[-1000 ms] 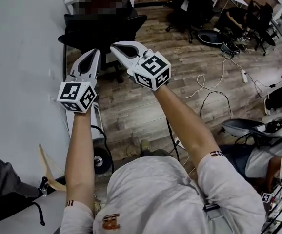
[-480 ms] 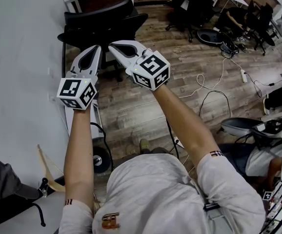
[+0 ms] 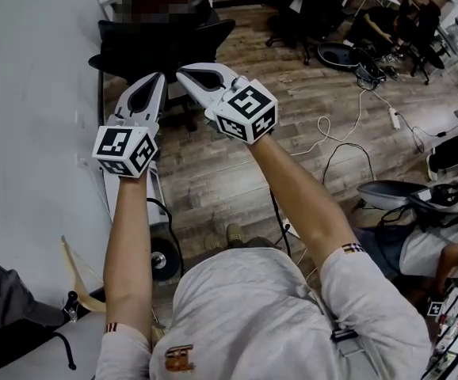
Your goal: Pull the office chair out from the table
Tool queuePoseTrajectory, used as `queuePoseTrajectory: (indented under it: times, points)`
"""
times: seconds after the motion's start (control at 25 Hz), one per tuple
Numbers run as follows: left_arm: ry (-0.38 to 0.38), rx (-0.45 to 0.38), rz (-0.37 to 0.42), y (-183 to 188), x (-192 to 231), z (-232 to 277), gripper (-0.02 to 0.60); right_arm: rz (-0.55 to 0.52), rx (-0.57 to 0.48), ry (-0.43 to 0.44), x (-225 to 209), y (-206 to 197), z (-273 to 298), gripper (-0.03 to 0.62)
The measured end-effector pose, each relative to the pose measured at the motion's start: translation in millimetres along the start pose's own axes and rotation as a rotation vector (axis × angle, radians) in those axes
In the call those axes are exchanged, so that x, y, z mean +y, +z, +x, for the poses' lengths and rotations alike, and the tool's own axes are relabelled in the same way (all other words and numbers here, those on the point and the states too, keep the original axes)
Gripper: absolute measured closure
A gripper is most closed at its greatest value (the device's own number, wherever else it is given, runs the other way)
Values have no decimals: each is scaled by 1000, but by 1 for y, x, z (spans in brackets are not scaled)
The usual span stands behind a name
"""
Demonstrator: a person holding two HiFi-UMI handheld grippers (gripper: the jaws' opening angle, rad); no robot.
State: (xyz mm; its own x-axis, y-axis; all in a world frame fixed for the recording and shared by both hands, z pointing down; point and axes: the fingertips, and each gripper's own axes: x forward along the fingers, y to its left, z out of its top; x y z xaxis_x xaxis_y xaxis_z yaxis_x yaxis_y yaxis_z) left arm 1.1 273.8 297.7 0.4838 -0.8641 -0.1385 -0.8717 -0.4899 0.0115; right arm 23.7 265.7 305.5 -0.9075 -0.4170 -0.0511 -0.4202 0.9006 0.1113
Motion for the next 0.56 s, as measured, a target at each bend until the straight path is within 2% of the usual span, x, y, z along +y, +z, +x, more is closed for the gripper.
queuePoseTrajectory:
  times: [0.56]
  points:
    - [-3,10,9,7,1,12,581,3,0,10,-15,8,-1,594]
